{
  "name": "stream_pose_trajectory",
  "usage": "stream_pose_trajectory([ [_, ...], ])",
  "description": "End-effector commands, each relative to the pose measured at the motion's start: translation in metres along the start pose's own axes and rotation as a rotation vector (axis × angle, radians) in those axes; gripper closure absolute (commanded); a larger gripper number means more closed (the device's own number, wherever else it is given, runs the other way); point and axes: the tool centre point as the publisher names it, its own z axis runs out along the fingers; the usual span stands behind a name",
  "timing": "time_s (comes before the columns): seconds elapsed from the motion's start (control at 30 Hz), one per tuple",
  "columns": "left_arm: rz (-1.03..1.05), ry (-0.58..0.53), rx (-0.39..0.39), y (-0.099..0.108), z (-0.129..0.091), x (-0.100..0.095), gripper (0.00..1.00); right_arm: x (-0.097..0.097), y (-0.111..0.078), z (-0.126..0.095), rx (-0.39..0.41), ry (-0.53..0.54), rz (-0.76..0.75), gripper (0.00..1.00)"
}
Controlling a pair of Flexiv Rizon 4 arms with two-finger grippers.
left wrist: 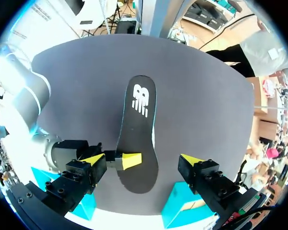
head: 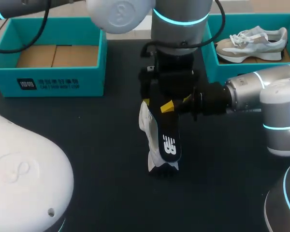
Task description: Take the shoe out of the shoebox, open the shoe tongue, remove and reinsert the insole, then place the shoe into the shoebox
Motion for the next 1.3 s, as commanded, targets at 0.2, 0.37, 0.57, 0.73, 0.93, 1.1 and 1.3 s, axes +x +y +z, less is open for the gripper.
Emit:
stream_pose_trajectory([
  [0.2,-0.027,0.007,-0.013,0.0063,0.0084,-0.0030,0.00,-0.0009,-0.0030,0.0041,-0.013,0.001,0.000,1.00],
  [0.37,-0.027,0.007,-0.013,0.0063,0.0084,-0.0030,0.00,-0.0015,-0.0047,0.0052,-0.018,0.003,-0.001,1.00],
  [0.57,-0.027,0.007,-0.013,0.0063,0.0084,-0.0030,0.00,-0.0018,-0.0053,0.0055,-0.023,0.003,-0.001,1.00],
  [0.73,-0.027,0.007,-0.013,0.0063,0.0084,-0.0030,0.00,-0.0014,-0.0048,0.0057,-0.024,0.002,-0.002,1.00],
  [0.93,-0.027,0.007,-0.013,0.0063,0.0084,-0.0030,0.00,-0.0010,-0.0043,0.0056,-0.025,0.002,-0.004,1.00],
  [1.1,-0.027,0.007,-0.013,0.0063,0.0084,-0.0030,0.00,-0.0002,-0.0042,0.0059,-0.027,0.001,-0.006,1.00],
  [1.3,-0.027,0.007,-0.013,0.0063,0.0084,-0.0030,0.00,0.0026,-0.0051,0.0066,-0.029,-0.001,-0.008,1.00],
])
